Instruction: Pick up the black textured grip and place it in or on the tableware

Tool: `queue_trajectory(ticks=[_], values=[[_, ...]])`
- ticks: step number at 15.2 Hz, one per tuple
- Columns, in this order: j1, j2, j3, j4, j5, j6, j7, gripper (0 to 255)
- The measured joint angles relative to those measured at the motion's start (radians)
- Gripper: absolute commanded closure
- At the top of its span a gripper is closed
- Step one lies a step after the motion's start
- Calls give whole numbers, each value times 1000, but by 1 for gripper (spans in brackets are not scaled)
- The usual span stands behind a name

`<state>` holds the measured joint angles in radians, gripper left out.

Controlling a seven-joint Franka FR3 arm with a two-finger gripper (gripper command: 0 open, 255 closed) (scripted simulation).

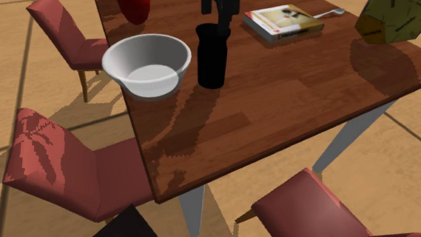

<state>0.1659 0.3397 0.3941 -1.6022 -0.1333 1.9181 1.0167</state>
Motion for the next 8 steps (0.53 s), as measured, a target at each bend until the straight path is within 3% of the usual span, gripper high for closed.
queue_trajectory(ticks=[8], values=[[1,12,-2,-33,-6,44,5,0]])
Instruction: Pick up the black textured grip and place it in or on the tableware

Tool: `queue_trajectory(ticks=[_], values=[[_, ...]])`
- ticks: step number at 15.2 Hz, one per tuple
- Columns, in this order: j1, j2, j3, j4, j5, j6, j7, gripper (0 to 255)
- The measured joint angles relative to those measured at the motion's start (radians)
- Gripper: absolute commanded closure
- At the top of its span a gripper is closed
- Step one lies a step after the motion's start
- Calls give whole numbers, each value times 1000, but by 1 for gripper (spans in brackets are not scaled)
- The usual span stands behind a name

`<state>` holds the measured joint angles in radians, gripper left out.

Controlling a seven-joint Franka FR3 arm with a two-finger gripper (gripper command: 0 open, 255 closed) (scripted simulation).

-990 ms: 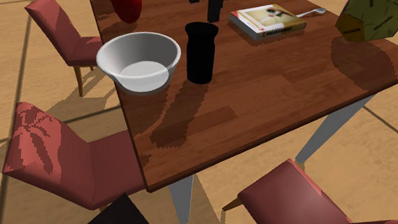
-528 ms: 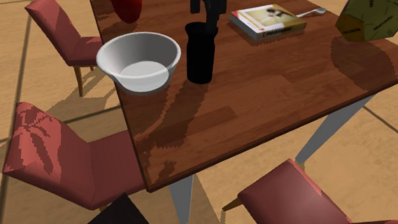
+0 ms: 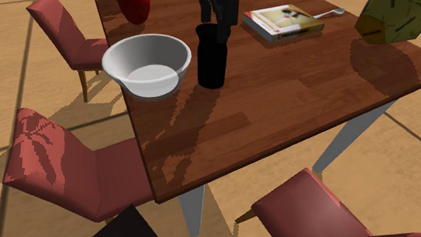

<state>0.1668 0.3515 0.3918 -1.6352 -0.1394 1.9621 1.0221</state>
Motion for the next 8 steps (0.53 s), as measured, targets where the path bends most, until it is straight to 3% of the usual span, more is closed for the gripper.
queue_trajectory(ticks=[1,2,8], values=[[0,0,0,0,0,0,0,0],[0,0,0,0,0,0,0,255],[0,-1,0,0,0,0,0,255]])
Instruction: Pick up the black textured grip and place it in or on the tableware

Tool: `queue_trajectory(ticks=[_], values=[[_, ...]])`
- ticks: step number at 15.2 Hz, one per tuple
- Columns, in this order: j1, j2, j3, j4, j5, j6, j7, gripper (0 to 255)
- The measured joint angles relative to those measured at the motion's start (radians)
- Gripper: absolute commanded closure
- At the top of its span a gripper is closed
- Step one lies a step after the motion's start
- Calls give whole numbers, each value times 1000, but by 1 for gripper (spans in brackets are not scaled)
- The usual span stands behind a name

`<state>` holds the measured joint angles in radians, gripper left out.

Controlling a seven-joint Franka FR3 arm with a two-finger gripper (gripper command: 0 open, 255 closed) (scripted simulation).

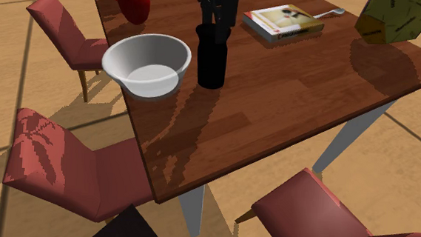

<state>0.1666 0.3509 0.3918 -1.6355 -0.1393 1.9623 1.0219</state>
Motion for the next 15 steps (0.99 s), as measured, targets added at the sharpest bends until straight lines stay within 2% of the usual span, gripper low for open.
queue_trajectory(ticks=[5,15], values=[[0,-1,0,5,1,-7,0,255],[2,-23,6,101,13,-122,-8,255]])
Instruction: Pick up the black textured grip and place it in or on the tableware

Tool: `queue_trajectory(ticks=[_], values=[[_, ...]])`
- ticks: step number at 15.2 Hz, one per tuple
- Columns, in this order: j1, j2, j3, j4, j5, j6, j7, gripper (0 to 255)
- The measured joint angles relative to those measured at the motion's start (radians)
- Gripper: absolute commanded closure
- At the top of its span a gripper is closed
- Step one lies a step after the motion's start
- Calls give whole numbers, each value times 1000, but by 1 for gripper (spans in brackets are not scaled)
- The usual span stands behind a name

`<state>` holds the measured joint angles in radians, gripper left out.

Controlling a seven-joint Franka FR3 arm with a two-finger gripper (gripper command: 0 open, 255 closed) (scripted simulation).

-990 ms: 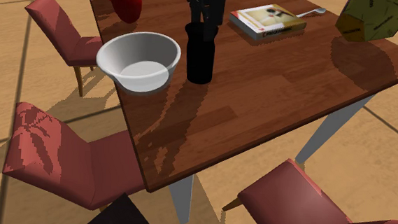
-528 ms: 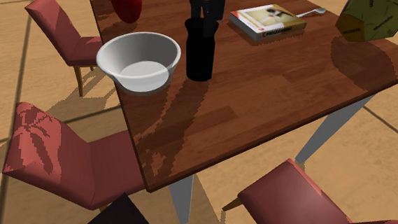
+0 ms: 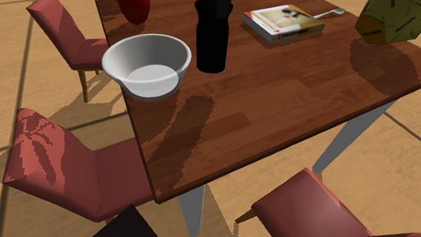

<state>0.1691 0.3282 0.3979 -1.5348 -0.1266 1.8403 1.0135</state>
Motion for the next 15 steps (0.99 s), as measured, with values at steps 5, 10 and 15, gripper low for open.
queue_trajectory(ticks=[5,10,15], values=[[4,1,2,70,1,-69,-3,255],[11,6,3,146,0,-139,-3,255],[19,17,4,230,-4,-213,-5,255]])
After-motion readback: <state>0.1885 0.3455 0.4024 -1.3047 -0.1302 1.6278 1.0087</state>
